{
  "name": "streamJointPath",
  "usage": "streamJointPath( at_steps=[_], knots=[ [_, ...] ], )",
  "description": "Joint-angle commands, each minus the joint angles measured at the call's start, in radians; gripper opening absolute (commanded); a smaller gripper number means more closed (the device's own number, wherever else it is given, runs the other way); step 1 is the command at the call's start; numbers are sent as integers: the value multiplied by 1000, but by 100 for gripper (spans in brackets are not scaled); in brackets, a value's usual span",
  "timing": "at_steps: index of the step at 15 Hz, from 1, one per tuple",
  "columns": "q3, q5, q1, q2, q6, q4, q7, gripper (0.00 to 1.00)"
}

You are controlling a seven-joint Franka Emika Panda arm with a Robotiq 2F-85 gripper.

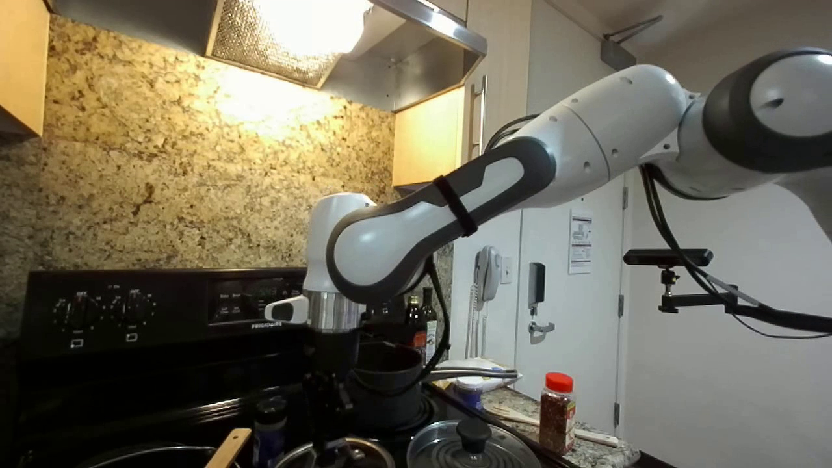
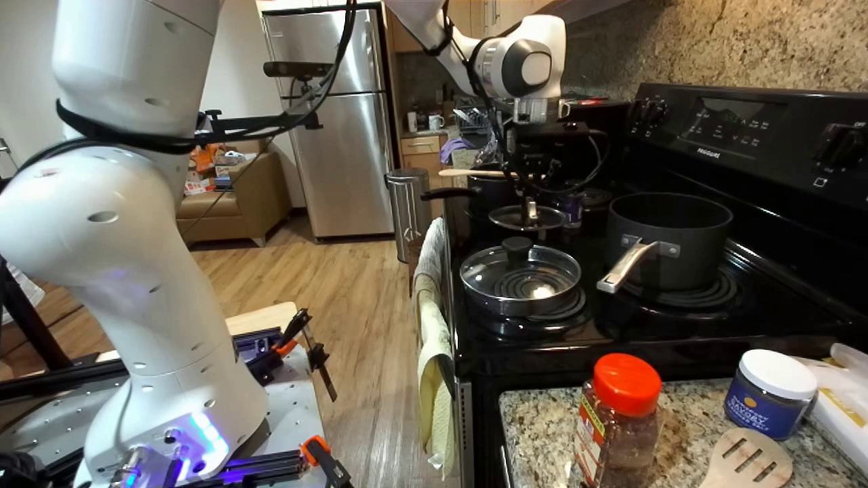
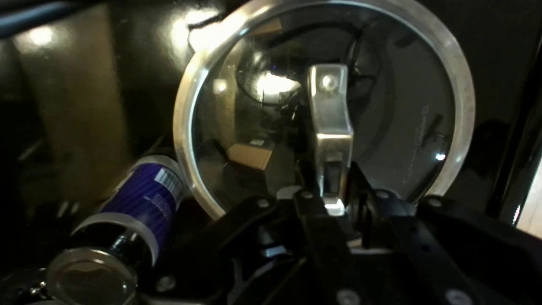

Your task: Take the lid off the pot on the top plate on the stove

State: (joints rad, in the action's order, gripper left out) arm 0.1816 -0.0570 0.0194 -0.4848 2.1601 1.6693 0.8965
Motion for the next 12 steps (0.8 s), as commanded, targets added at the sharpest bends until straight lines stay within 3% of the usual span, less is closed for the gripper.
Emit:
streamJointPath(
  at_steps=[1,6,12],
  knots=[
    [8,4,14,-10,68,25,13,5],
    [8,-6,27,-26,187,91,5,5],
    [1,-6,25,14,241,171,-30,5]
  ],
)
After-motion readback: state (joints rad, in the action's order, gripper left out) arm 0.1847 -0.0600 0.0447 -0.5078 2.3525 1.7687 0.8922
